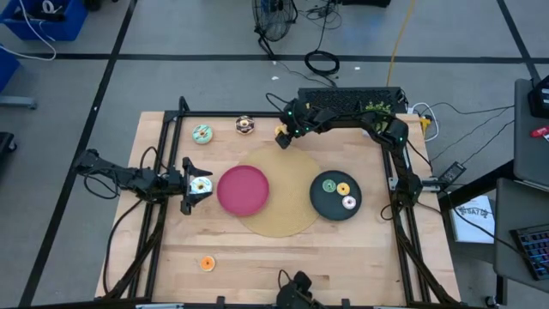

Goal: Pick & Place donuts
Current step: Put the small yellow donut on the black plate

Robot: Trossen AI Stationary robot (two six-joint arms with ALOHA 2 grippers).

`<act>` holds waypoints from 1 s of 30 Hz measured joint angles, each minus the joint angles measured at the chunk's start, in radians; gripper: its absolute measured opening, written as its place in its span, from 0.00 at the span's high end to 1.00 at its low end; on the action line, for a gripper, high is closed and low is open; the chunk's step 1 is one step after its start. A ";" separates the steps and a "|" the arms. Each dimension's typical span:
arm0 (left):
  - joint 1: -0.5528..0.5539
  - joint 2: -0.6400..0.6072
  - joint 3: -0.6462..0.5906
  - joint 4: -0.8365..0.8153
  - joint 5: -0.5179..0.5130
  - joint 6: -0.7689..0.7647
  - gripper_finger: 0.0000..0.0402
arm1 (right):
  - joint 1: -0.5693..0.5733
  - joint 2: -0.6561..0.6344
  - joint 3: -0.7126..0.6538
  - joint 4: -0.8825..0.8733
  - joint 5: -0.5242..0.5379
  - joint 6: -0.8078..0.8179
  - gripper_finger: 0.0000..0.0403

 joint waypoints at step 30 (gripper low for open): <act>0.000 0.000 0.000 0.000 0.000 0.000 0.20 | 0.004 0.000 0.000 0.044 -0.030 0.011 0.65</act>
